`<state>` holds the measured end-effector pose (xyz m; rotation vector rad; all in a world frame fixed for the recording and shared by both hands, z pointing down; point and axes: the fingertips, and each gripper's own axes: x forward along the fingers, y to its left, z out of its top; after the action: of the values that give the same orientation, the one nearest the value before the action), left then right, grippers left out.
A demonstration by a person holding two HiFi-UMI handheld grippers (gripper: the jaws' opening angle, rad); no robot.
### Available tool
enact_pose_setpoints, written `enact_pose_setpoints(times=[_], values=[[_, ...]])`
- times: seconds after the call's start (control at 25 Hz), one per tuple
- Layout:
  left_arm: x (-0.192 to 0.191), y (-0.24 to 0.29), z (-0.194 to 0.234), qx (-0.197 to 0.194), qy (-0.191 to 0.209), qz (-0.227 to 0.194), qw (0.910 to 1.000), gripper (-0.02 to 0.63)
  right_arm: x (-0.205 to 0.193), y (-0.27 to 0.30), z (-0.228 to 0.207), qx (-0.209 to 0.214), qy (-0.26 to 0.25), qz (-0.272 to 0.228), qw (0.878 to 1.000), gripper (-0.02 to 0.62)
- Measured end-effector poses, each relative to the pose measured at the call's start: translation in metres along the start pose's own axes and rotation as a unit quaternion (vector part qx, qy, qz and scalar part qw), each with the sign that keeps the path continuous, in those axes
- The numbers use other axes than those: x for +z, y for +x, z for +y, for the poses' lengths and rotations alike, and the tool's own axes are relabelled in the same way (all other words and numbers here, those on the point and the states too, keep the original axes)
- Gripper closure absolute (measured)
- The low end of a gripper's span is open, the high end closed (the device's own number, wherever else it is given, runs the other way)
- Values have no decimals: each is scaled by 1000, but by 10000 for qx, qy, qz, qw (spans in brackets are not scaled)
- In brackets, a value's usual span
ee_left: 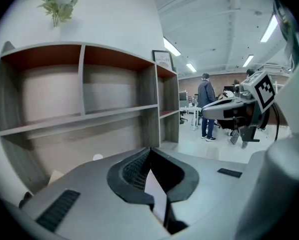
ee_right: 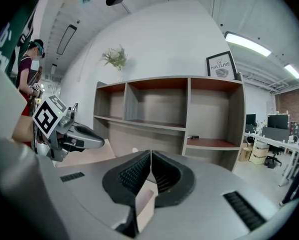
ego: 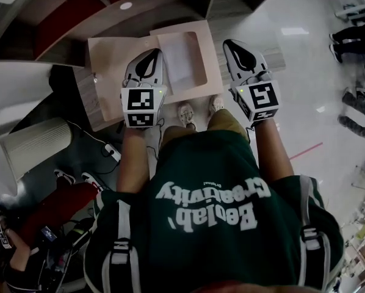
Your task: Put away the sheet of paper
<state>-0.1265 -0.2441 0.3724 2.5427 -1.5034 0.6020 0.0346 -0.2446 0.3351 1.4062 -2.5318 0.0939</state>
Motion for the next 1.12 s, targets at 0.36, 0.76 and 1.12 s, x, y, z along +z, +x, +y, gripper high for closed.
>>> enact_pose_setpoints(times=[0.36,0.76,1.12], values=[[51,-36,-22,577,88,-406,9975,588,25,-23,-11,327,10,-304,9990,560],[100,-79,-101,1309,159,-826,9878,588,41,-92,-38,786,340,-751,9935,560],[113,-119,-145,2037,127,-1133,9724,588,40,-134,-44,1130,160,-1010,9883,560]])
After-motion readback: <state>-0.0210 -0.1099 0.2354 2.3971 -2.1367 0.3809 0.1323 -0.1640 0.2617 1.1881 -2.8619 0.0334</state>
